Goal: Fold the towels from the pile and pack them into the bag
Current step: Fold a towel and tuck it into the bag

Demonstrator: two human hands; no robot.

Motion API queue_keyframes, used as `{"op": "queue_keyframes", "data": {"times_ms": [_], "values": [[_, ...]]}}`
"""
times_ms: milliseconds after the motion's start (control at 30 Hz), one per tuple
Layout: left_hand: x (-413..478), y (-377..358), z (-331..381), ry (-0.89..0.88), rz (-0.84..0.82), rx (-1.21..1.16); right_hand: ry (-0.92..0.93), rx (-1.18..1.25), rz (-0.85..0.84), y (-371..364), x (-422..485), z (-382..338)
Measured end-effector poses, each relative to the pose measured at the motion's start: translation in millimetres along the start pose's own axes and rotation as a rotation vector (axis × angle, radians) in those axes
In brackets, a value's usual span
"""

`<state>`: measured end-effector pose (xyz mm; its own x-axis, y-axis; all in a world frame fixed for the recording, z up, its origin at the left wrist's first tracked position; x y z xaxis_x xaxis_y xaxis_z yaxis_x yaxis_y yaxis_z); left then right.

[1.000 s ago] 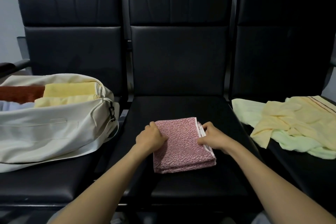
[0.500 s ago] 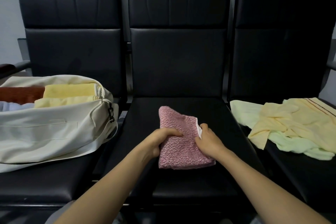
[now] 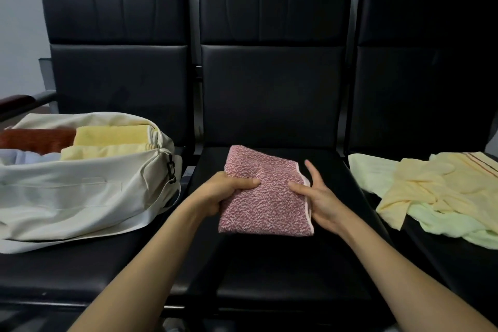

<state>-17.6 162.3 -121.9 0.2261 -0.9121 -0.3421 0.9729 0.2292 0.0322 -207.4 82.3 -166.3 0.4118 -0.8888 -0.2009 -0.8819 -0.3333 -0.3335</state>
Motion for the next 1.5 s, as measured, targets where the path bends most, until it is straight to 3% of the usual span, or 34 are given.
{"op": "queue_keyframes", "data": {"times_ms": [100, 167, 233, 333, 433, 600, 767, 1000, 1133, 1200, 1267, 1333, 1400, 1500], "values": [[7, 12, -6, -0.107, 0.152, 0.129, 0.055, -0.079, -0.112, -7, -9, -7], [5, 15, 0, -0.284, 0.238, 0.208, 0.032, -0.053, -0.146, -11, -12, -10], [3, 11, 7, -0.381, 0.134, 0.200, 0.056, -0.080, -0.122, -10, -11, -13], [-3, 9, 6, -0.359, -0.098, 0.267, 0.137, -0.229, -0.099, -9, -14, -20], [-4, 11, 1, -0.393, -0.150, 0.411, 0.127, -0.493, -0.134, -7, -17, -20], [2, 10, -7, -0.489, 0.038, 0.653, 0.284, -1.019, 0.037, -10, -16, -20], [-3, 12, -3, -0.664, 0.295, 0.766, 0.484, -1.182, 0.197, -20, -21, -25], [-17, 17, 4, -0.799, 0.490, 0.898, 0.679, -1.163, 0.308, -29, -29, -39], [-14, 23, 7, -0.757, 0.445, 0.938, 0.497, -1.179, 0.306, -17, -24, -36], [-9, 33, 6, -0.600, 0.360, 0.706, 0.352, -0.993, 0.270, -10, -18, -33], [-5, 38, 2, -0.408, 0.196, 0.286, 0.241, -0.654, 0.195, -12, -15, -29], [2, 41, -4, -0.332, 0.112, 0.038, 0.147, -0.419, 0.129, -20, -14, -24], [5, 41, -9, -0.314, 0.071, -0.044, 0.127, -0.354, 0.087, -26, -12, -19], [5, 46, -20, -0.258, 0.062, 0.089, 0.138, -0.455, 0.015, -28, -10, -9]]}}
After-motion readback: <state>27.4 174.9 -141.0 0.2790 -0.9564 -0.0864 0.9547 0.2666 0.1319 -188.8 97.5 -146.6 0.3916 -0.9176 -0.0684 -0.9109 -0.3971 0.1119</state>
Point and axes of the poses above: each hand's wrist, its own x-axis towards the middle knuckle, its own y-axis out of the back of the hand, z = x × y, the point moved 5 cm from there along x, towards the middle knuckle, and after that the axes turned 8 degrees about z, right-handed, at the moved point
